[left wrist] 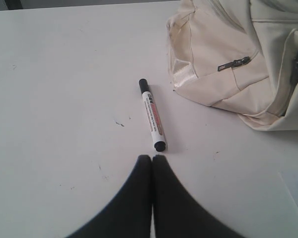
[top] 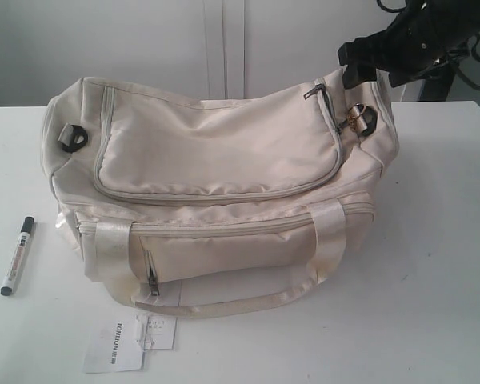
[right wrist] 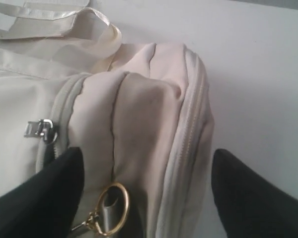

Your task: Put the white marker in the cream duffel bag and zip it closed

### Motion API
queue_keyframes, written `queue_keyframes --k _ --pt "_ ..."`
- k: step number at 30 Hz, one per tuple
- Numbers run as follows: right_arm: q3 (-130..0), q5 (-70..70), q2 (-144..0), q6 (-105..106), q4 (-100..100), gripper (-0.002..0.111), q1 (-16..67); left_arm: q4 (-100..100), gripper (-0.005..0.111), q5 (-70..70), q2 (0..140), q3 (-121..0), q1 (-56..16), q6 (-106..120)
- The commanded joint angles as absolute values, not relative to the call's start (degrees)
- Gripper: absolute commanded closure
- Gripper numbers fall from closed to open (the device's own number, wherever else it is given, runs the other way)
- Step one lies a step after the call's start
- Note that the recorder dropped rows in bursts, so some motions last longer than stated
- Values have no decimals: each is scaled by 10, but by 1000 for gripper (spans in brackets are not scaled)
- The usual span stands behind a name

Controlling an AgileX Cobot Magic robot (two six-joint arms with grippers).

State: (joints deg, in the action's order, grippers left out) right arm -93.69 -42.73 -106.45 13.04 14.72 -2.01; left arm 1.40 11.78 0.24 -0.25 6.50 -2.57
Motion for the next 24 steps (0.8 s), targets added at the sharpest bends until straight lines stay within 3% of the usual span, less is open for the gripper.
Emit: queue_keyframes --k 1,15,18,22,24 --pt "-947 -425 -1075 135 144 43 -35 18 107 120 0 0 66 -26" --pt "-947 -415 -1107 136 154 51 -40 18 107 120 0 0 66 -26" --pt "-947 -409 -1109 137 154 66 -40 18 107 120 0 0 66 -26" --pt "-947 -406 -1109 145 155 107 -40 18 107 120 0 0 66 -26" --pt "-947 -406 -1109 155 160 108 -40 18 107 120 0 0 66 -26"
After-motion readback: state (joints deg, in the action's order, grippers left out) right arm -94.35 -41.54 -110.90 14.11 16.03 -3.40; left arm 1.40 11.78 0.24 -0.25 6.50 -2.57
